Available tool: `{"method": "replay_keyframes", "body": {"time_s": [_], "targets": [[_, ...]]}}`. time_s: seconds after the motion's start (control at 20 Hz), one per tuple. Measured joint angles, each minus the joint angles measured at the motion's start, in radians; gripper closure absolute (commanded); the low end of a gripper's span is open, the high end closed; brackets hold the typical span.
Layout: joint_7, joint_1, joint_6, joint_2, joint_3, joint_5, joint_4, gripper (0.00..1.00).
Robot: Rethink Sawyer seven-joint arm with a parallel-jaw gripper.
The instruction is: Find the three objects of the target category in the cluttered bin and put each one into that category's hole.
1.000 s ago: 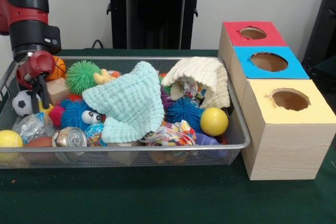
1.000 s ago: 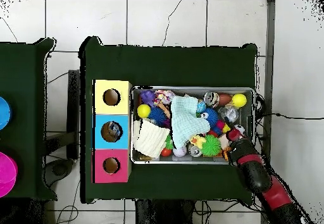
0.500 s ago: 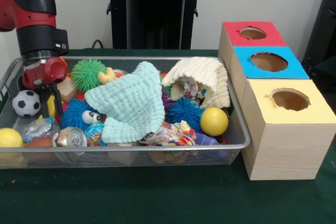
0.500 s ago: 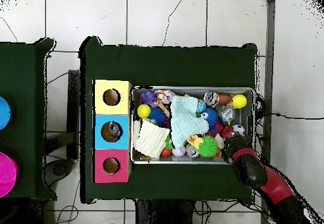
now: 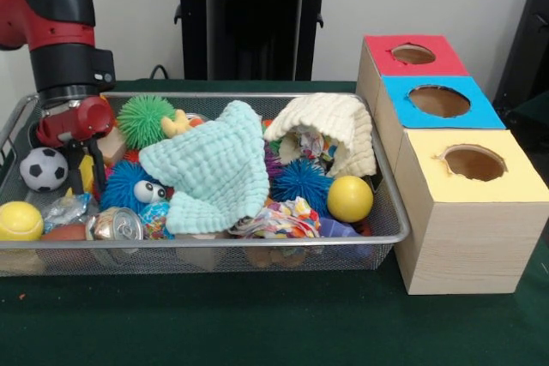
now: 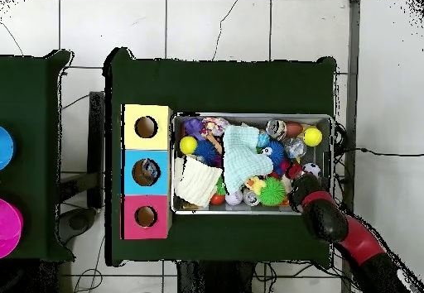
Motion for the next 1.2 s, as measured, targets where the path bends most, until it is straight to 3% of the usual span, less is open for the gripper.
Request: {"method": "replay_keyframes", "body": {"time_s": [0.15,0.35,0.55,0.95,1.2], "targets": [[0.000,-0.027,0.002,0.021,0.022,-0.014,0.000,0.00],[0.000,-0.122,0.010,0.099,0.093,-0.097,-0.001,0.00],[0.000,-0.242,0.023,0.219,0.187,-0.216,-0.001,0.00],[0.000,-0.381,0.048,0.371,0.323,-0.399,-0.005,0.00],[0.000,-0.402,0.049,0.421,0.391,-0.444,-0.030,0.00]]}}
